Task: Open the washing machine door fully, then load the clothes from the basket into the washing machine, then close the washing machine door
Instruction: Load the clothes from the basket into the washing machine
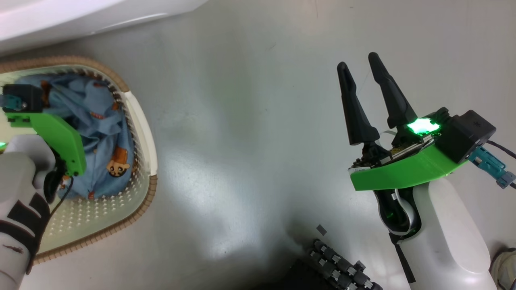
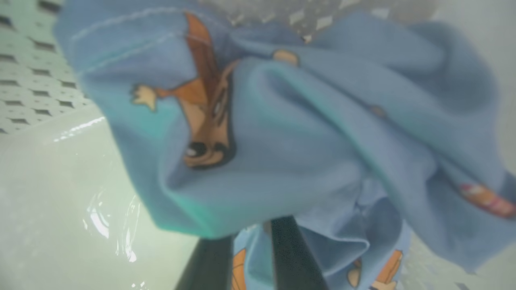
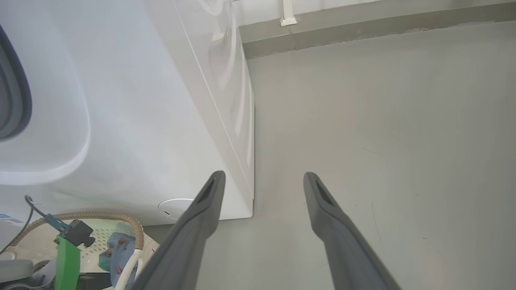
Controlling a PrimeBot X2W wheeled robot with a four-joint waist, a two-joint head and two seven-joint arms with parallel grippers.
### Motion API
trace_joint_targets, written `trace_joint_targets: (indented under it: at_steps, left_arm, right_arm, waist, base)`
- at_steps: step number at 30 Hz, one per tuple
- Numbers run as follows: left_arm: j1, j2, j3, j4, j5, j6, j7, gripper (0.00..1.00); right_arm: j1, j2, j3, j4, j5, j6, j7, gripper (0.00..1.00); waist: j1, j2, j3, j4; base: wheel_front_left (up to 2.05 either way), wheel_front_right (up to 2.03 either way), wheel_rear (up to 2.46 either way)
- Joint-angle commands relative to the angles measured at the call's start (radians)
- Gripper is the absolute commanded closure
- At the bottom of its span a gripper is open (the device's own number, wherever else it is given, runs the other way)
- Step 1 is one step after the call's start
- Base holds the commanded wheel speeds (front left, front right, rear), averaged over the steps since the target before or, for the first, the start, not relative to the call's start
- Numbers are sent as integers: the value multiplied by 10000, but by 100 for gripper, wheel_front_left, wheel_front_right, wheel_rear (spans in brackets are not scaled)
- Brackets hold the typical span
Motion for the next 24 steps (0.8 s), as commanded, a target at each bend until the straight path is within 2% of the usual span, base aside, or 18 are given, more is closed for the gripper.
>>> trace_joint_targets:
  at_steps: [1,9,24]
  left_arm:
    - [-142,250,105,16,-38,-15,-429,100]
    - [-73,223,-129,-52,-370,-15,-812,100]
    - [1006,349,-889,-1225,-1238,-15,-2511,100]
  right_arm:
    - [337,4,120,-241,-30,98,-48,0]
    - [126,4,226,-167,9,98,-48,0]
    - [157,5,72,-5,-90,98,-48,0]
  waist:
    - [0,-1,3,14]
    - [0,-1,-175,101]
    - [0,-1,-1464,845]
  base:
    - [0,0,0]
    - [0,0,0]
    - [0,0,0]
